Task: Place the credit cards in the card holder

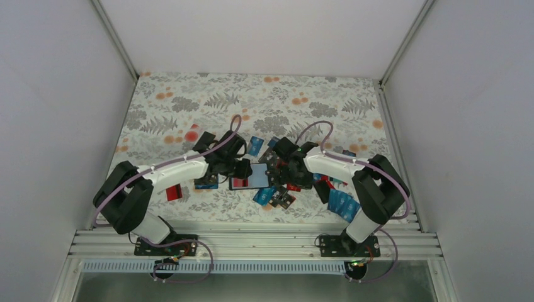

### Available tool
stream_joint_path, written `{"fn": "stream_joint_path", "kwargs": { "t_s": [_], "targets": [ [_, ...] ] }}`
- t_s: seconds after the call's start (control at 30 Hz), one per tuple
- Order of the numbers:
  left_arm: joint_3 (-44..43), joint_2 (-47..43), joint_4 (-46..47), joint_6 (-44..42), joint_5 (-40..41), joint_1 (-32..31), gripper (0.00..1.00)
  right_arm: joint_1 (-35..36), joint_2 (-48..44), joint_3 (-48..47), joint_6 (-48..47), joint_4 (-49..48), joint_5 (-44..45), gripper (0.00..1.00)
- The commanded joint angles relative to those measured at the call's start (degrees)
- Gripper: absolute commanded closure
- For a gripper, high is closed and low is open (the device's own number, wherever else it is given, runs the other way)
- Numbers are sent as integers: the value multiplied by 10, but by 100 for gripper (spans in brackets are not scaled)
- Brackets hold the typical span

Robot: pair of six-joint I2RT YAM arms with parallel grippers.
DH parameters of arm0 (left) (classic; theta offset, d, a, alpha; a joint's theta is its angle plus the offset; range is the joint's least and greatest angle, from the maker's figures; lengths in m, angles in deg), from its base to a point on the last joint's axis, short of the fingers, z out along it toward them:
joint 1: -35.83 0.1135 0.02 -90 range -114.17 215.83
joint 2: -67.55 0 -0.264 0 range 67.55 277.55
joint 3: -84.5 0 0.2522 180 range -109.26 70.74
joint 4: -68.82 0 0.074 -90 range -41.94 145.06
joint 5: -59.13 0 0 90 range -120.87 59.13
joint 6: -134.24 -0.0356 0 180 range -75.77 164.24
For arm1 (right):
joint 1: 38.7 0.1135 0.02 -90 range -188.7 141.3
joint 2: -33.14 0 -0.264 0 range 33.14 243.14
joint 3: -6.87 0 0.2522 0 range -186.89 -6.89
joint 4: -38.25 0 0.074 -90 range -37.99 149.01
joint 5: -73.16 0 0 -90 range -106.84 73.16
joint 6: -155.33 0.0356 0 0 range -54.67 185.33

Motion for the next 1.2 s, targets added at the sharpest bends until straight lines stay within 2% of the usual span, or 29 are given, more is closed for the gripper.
{"fn": "stream_joint_path", "kwargs": {
  "t_s": [0.0,0.27,0.67,1.17],
  "targets": [
    [1,-20,11,-12,-4,-1,76,9,-7,-15,27,9,19,25],
    [6,-25,6,-15,-1,-1,76,9,36,-4,28,-11,18,24],
    [16,-36,4,-13,3,3,76,15,54,36,36,-24,20,39],
    [-10,-66,-15,0,0,4,76,14,-62,-16,5,5,44,42]
  ]
}}
